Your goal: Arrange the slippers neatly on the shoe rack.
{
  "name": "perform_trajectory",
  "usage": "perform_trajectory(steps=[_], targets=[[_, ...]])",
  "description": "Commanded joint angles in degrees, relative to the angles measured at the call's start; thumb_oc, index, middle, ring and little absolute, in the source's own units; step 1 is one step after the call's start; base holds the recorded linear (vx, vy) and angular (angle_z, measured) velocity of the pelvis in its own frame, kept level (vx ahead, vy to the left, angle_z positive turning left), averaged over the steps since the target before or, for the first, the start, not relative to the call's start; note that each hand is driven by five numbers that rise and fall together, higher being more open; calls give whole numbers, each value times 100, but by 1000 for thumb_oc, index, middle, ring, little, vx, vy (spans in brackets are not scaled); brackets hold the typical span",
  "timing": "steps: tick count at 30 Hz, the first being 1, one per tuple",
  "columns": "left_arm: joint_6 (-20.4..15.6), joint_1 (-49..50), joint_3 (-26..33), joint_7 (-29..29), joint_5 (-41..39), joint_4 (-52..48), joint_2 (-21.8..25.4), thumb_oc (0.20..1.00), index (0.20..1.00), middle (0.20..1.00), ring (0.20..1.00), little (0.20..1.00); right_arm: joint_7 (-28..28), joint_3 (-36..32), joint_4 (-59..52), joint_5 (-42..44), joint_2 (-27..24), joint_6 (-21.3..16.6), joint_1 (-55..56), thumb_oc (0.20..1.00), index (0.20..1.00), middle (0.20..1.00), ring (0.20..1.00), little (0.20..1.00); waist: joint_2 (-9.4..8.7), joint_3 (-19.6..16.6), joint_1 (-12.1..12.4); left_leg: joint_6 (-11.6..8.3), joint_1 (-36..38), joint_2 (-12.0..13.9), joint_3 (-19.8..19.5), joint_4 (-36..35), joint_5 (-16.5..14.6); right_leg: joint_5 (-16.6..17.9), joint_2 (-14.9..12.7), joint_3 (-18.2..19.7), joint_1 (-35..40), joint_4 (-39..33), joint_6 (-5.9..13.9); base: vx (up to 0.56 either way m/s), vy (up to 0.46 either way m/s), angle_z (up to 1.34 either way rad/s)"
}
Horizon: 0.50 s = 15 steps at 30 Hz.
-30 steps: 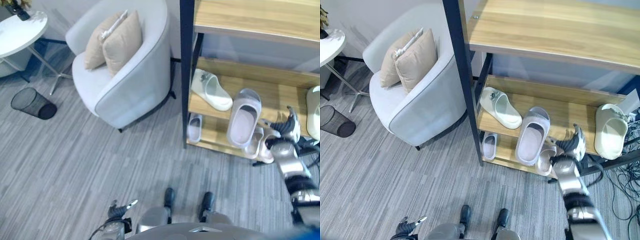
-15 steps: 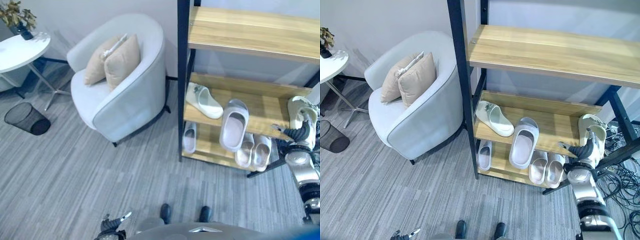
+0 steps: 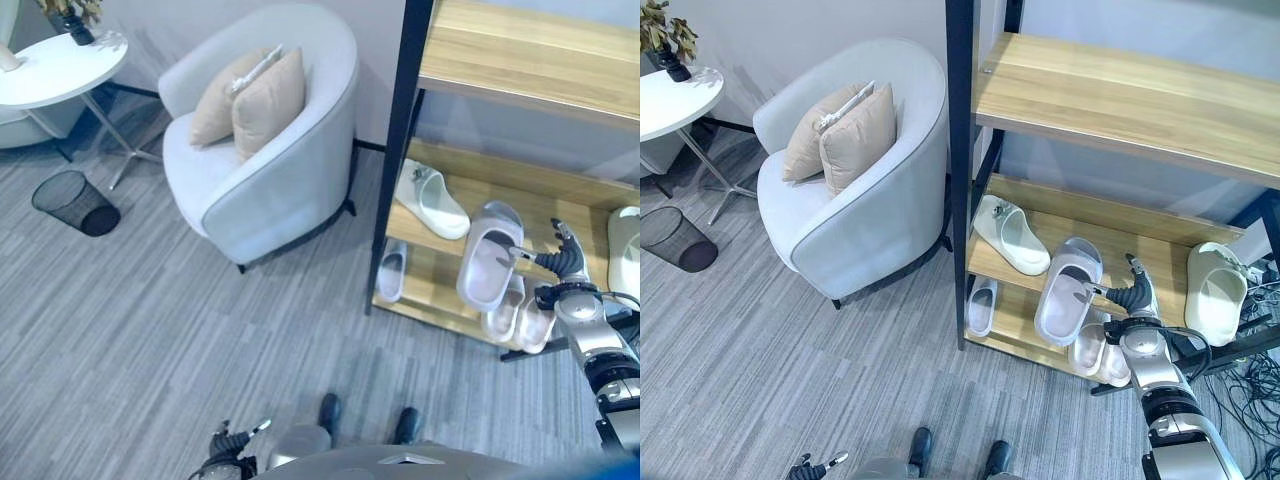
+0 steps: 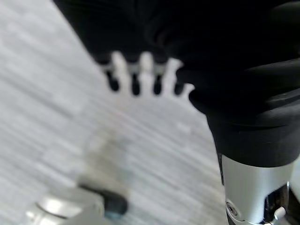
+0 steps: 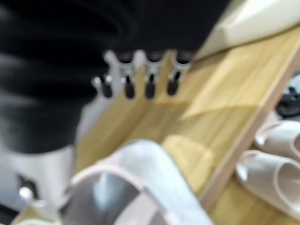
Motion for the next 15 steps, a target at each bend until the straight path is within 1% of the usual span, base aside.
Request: perform_trajectory(steps=[1,7,15], targets=[[-76,-313,-62,-5,2,404,118,1000,1000,1000,1000,1000,-185,47,20,-128,-90,-88,-358,1000,1000,1000,1000,1000,-157,-76,101,-202,-120,-46,-25,23,-493,-579,-240,280,447,57,462,0,0,0],[-73,-340,-69,-64,38,396,155,1000,1000,1000,1000,1000,-37,118,47,-90,-40,-81,-364,1000,1000,1000,1000,1000,-177,-53,93,-188,-122,-57,-32,23,-489,-568,-248,278,429,61,460,0,0,0],[-68,-362,-66,-64,106,408,166,1000,1000,1000,1000,1000,54,252,224,-81,56,-111,-425,1000,1000,1000,1000,1000,-194,-28,147,-182,-145,-75,-66,23,-486,-571,-251,239,427,63,454,0,0,0]])
